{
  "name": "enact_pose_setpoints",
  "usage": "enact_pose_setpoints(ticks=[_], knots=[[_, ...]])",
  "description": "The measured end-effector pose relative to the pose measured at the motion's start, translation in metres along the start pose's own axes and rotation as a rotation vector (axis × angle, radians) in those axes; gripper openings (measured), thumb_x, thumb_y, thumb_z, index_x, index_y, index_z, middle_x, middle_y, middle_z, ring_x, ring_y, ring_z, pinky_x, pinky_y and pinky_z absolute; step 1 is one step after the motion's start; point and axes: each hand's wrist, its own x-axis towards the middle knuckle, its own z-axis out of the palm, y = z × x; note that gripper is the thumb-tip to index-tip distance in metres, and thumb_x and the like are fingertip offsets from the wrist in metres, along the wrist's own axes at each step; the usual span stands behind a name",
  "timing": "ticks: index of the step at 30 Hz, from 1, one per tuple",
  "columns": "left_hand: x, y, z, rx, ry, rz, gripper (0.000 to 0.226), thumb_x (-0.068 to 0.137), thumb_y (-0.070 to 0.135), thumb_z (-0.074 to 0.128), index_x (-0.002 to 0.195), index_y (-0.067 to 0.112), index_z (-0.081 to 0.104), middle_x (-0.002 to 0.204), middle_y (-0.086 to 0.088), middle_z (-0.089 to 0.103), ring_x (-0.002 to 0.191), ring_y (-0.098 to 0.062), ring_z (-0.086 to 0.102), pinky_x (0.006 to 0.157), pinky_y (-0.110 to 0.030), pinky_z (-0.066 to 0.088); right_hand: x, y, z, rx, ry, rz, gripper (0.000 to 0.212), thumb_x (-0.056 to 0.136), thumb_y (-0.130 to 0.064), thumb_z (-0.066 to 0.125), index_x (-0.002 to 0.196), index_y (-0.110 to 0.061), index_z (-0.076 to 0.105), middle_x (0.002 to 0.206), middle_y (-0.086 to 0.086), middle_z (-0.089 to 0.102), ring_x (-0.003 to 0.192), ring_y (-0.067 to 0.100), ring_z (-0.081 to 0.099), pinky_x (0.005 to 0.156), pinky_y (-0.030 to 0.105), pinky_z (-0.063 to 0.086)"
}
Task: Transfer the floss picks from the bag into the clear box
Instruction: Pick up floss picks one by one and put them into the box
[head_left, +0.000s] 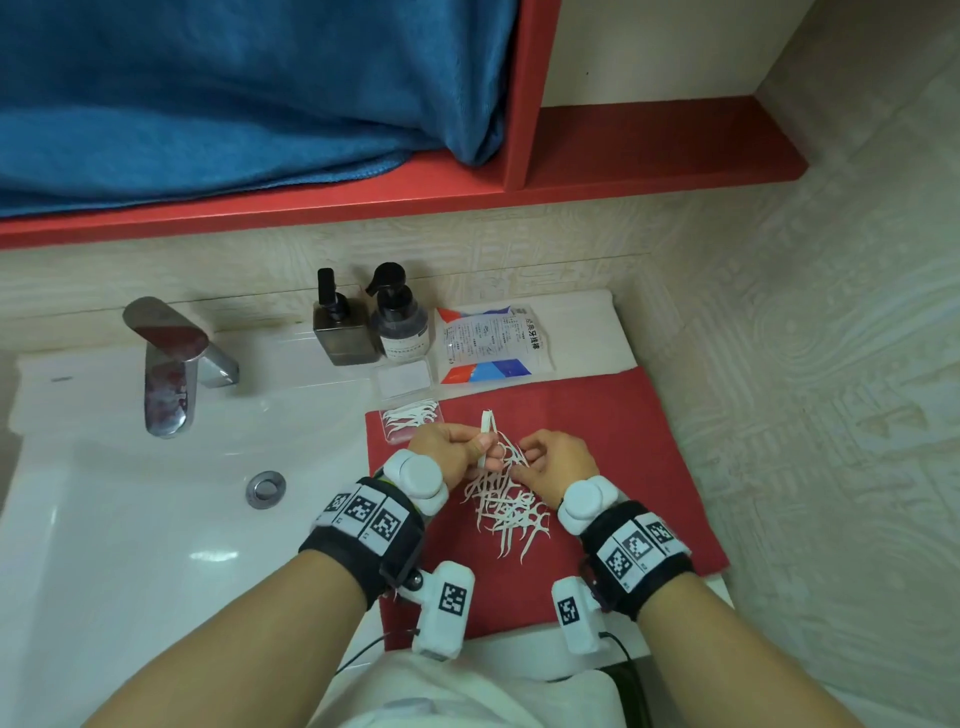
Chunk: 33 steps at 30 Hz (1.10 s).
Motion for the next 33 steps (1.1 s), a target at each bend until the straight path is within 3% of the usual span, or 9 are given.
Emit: enact_pose_setpoints(ticks=[6,11,15,20,25,29,33], knots=[[0.001,0.002,0.002,-0.008,0.016,-0.014,0.011,0.091,0.005,0.06,0.092,-0.002,0.068,0.08,-0.01,0.071,0.056,-0.007,0.067,0.052,-0.015,0.051,0.001,0.002,0.003,0.052,0.048,0.055,0.017,0.076,-0.015,0.075,0.091,-0.02,0.071,0.076,-0.003,0.072,0.067,0.009,0.066,0.069,0.022,0.057],[0.001,0.002,0.003,-0.005,0.005,-0.032,0.01,0.092,0.003,0.058,0.092,-0.001,0.067,0.078,-0.009,0.07,0.054,-0.005,0.067,0.05,-0.014,0.05,0.003,0.003,0.0,0.074,0.057,0.071,0.016,0.081,-0.013,0.066,0.092,-0.022,0.072,0.078,-0.004,0.073,0.069,0.01,0.068,0.06,0.018,0.051],[0.003,0.0,0.001,0.001,0.013,-0.034,0.01,0.091,0.005,0.06,0.087,0.003,0.068,0.08,-0.01,0.071,0.057,-0.008,0.068,0.053,-0.016,0.051,0.004,0.004,0.0,0.123,0.033,0.075,0.007,0.081,-0.022,0.076,0.086,-0.023,0.071,0.07,-0.005,0.066,0.06,0.007,0.06,0.06,0.021,0.05],[0.005,-0.009,-0.001,0.02,0.014,-0.057,0.012,0.091,0.008,0.061,0.094,-0.001,0.07,0.078,-0.007,0.074,0.064,-0.013,0.07,0.068,-0.029,0.055,0.003,0.004,0.0,0.173,0.067,0.038,0.011,0.081,-0.034,0.077,0.081,-0.023,0.075,0.074,-0.008,0.071,0.064,0.0,0.061,0.059,0.011,0.046],[0.006,-0.011,-0.003,0.016,0.019,-0.084,0.012,0.091,0.009,0.061,0.094,0.001,0.069,0.079,-0.007,0.074,0.064,-0.011,0.07,0.059,-0.02,0.054,0.004,0.002,-0.002,0.235,0.091,-0.007,0.01,0.079,-0.03,0.079,0.082,-0.021,0.077,0.072,-0.01,0.071,0.064,-0.003,0.061,0.061,0.009,0.046],[0.007,-0.014,-0.003,0.016,0.033,-0.099,0.011,0.092,0.009,0.06,0.093,0.002,0.069,0.079,-0.008,0.073,0.06,-0.009,0.069,0.055,-0.017,0.052,0.008,0.001,0.002,0.284,0.086,0.001,0.013,0.071,-0.023,0.086,0.075,-0.022,0.073,0.067,-0.005,0.069,0.055,0.0,0.057,0.059,0.018,0.051],[0.01,-0.019,-0.003,0.027,0.031,-0.123,0.012,0.092,0.011,0.06,0.094,0.003,0.07,0.082,-0.008,0.073,0.063,-0.009,0.07,0.055,-0.017,0.051,0.006,0.002,0.002,0.349,0.077,-0.016,0.008,0.075,-0.028,0.083,0.078,-0.024,0.077,0.071,-0.008,0.073,0.063,0.0,0.065,0.062,0.014,0.052]])
